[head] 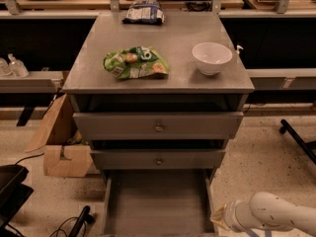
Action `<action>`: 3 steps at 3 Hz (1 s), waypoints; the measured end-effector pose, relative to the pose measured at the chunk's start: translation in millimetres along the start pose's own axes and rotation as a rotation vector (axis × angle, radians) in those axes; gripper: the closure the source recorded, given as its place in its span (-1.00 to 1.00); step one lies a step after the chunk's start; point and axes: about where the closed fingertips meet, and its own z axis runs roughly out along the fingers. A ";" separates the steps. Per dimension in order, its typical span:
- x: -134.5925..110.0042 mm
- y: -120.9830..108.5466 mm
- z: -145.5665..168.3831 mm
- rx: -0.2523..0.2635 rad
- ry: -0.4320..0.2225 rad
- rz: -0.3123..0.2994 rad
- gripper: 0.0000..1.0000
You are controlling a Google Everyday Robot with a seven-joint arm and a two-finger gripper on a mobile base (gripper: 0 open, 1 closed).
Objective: Close bottom drawer
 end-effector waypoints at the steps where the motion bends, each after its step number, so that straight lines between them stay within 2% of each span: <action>1: 3.8 5.9 13.6 -0.017 0.003 0.007 1.00; 2: 32.5 25.7 55.5 -0.058 -0.005 0.064 1.00; 3: 78.6 70.7 109.7 -0.115 -0.030 0.135 1.00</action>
Offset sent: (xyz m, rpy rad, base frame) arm -0.0749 0.0313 -0.1644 0.1288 0.2082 -0.0695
